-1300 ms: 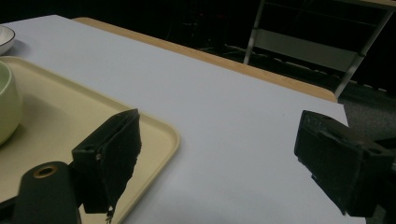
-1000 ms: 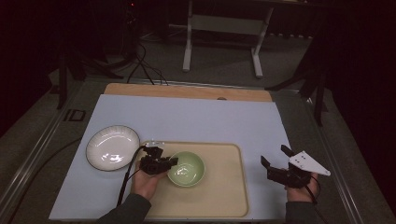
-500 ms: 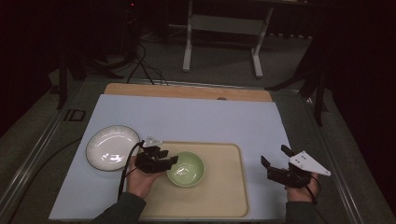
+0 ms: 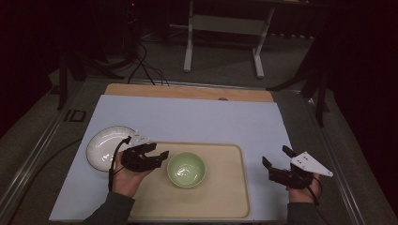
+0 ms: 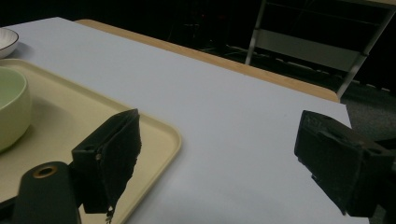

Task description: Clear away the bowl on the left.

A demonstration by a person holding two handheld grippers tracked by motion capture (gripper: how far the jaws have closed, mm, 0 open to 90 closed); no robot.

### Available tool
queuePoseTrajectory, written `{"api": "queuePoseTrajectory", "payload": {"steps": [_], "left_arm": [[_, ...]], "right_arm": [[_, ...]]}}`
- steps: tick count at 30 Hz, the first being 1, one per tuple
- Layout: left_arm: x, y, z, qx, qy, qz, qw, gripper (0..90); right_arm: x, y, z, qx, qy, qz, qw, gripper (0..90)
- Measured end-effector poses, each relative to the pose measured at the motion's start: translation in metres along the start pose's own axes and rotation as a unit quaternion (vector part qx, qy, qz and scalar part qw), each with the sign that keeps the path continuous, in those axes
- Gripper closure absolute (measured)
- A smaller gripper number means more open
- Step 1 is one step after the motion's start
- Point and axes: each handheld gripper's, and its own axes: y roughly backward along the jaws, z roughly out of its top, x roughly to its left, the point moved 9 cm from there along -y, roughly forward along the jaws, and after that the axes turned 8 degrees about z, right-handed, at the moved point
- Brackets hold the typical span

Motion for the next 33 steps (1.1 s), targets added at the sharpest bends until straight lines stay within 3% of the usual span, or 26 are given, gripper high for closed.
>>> {"api": "queuePoseTrajectory", "payload": {"steps": [4,14,25,30,33], "left_arm": [[0.012,0.012,0.004,-0.014,-0.006,0.019,0.9997,40.6],[0.044,0.039,0.014,-0.047,0.01,0.058,0.9971,40.9],[0.085,0.058,0.006,-0.08,0.029,0.105,0.9908,39.3],[0.097,0.063,0.0,-0.09,0.015,0.131,0.9873,38.0],[0.102,0.065,-0.006,-0.095,-0.007,0.142,0.9853,36.6]], "right_arm": [[0.0,0.0,0.0,-0.001,-0.001,0.001,1.0,14.2],[0.0,0.0,0.0,-0.001,-0.003,0.002,1.0,14.2],[0.0,0.0,0.0,0.0,-0.003,0.002,1.0,14.2],[0.0,0.0,0.0,-0.001,-0.003,0.001,1.0,14.2],[-0.001,0.0,0.0,-0.003,-0.003,0.0,1.0,14.2]]}}
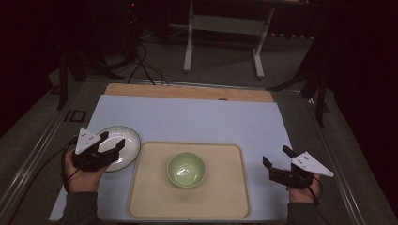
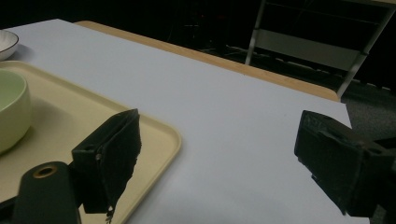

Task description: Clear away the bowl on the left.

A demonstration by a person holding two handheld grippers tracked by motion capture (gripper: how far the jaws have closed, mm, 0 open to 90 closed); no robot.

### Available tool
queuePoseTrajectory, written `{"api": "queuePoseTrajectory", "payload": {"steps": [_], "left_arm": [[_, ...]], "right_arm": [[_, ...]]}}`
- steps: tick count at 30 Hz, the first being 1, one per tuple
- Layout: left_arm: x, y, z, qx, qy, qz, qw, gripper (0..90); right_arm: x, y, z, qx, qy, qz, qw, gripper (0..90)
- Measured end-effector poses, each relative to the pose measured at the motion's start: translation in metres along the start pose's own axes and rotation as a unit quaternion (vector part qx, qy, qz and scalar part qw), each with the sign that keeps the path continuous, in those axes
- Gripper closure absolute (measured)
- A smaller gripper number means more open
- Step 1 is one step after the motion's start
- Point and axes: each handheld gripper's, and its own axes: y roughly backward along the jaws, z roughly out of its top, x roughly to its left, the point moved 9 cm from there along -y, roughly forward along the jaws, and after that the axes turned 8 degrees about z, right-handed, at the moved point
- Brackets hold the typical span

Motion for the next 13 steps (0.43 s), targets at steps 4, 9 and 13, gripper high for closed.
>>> {"api": "queuePoseTrajectory", "payload": {"steps": [4,9,13], "left_arm": [[0.006,0.002,-0.003,-0.014,0.001,0.004,0.9999,35.3],[0.018,0.003,-0.009,-0.019,0.026,0.008,0.9995,33.4],[0.023,-0.001,-0.014,-0.013,0.038,0.019,0.999,32.6]], "right_arm": [[0.0,0.0,0.0,0.001,0.0,0.0,1.0,14.2],[-0.001,0.001,0.0,0.0,-0.002,-0.001,1.0,14.2],[-0.001,-0.001,-0.002,0.003,-0.001,0.0,1.0,14.2]]}}
